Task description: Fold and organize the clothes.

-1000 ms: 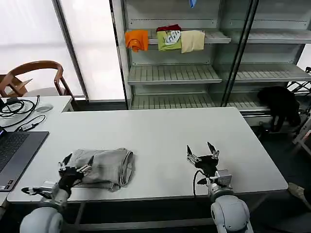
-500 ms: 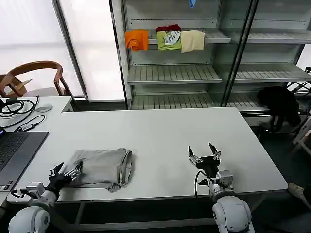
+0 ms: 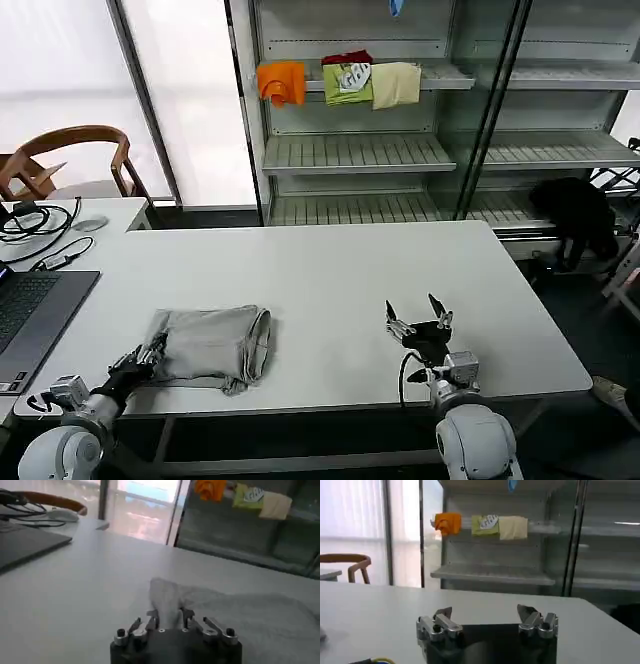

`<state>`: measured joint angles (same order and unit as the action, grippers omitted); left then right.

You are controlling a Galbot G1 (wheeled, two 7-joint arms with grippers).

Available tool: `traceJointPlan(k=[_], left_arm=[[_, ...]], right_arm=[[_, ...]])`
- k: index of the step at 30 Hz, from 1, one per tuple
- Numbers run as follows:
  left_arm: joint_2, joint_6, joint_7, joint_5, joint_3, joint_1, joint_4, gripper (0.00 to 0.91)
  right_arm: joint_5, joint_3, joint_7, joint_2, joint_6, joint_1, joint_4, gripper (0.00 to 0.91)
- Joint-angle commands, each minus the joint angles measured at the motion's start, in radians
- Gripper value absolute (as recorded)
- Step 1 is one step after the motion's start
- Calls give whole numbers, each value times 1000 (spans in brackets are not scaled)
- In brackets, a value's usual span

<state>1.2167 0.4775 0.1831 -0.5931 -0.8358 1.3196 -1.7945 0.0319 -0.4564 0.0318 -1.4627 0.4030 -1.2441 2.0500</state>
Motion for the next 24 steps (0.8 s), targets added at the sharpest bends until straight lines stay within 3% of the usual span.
traceJointPlan(k=[1,4,8,14,18,21,24], left_arm=[[6,-9,2,7,-10,-3,-6,20],[-15,-104,24,257,-54,0,-22,10],[-106,-142,57,386,-153,-14,-53,20],[-365,-165,152,535,-332,-65,-41,20],[-491,-166,179,587,-370,-95,-4,20],[-509,-162,186,612,-357,-100,-24,20],[-448,-147,186,655,-291,-89,-83,20]], right_arm=[[1,-3,-1,2,0,-4,11,907],[1,-3,-1,8,0,-7,13,907],[1,1,-2,12,0,-6,12,907],[1,17,-2,5,-2,4,1,907],[-1,29,0,-5,-10,7,-15,907],[-3,33,0,-6,-16,5,-27,907],[-3,34,1,-6,-27,-4,-41,907]])
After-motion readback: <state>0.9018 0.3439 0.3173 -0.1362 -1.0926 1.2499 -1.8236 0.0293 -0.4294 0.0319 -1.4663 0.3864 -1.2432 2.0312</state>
